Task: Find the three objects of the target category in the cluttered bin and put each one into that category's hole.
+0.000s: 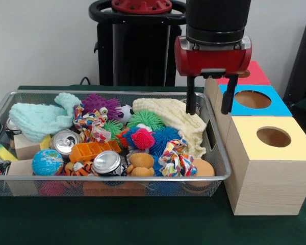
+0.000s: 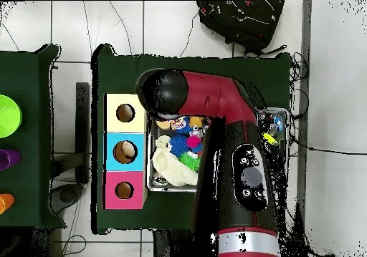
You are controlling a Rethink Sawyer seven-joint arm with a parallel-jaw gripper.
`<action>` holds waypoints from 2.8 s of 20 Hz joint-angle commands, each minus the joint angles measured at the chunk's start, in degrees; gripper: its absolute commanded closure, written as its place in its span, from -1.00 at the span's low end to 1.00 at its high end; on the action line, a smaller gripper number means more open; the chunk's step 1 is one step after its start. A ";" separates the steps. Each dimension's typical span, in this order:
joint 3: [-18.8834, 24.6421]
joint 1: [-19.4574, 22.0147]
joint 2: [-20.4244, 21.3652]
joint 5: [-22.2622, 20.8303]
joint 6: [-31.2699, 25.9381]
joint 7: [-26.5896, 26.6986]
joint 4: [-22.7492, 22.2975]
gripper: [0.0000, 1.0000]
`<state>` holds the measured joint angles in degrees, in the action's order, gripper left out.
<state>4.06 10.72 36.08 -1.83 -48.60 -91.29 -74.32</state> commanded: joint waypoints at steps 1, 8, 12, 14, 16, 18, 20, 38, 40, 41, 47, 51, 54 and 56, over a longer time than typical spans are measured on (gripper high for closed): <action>4.73 -0.18 -3.55 0.36 4.95 -5.20 -6.51 -1.00; 4.45 -0.47 -3.71 0.21 8.23 -5.74 -7.86 -1.00; 4.57 -0.60 -4.38 0.34 10.34 -6.10 -8.67 -1.00; 4.55 -0.67 -4.37 0.43 10.84 -6.20 -9.11 -1.00; 4.61 -0.76 -4.81 0.55 11.19 -6.31 -9.08 -1.00; 4.69 -0.80 -5.14 0.65 10.79 -6.01 -8.42 -1.00; 5.18 -0.45 -5.20 0.77 12.24 -5.88 -9.69 -1.00; 6.17 0.03 -5.74 2.56 20.55 -8.25 -17.10 -1.00; 6.58 0.41 -6.49 2.40 21.10 -7.75 -16.85 -1.00; 6.87 0.66 -6.84 2.33 21.40 -7.48 -16.77 -1.00; 8.91 2.93 -8.89 1.86 22.14 -4.93 -15.98 -1.00; 9.48 3.84 -9.15 1.29 21.68 -4.07 -15.54 -1.00; 9.76 4.28 -9.18 0.93 21.66 -3.95 -15.59 -1.00; 9.98 4.53 -9.40 0.67 21.98 -3.97 -15.64 -1.00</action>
<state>8.87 13.36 29.28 -0.76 -29.22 -91.30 -85.72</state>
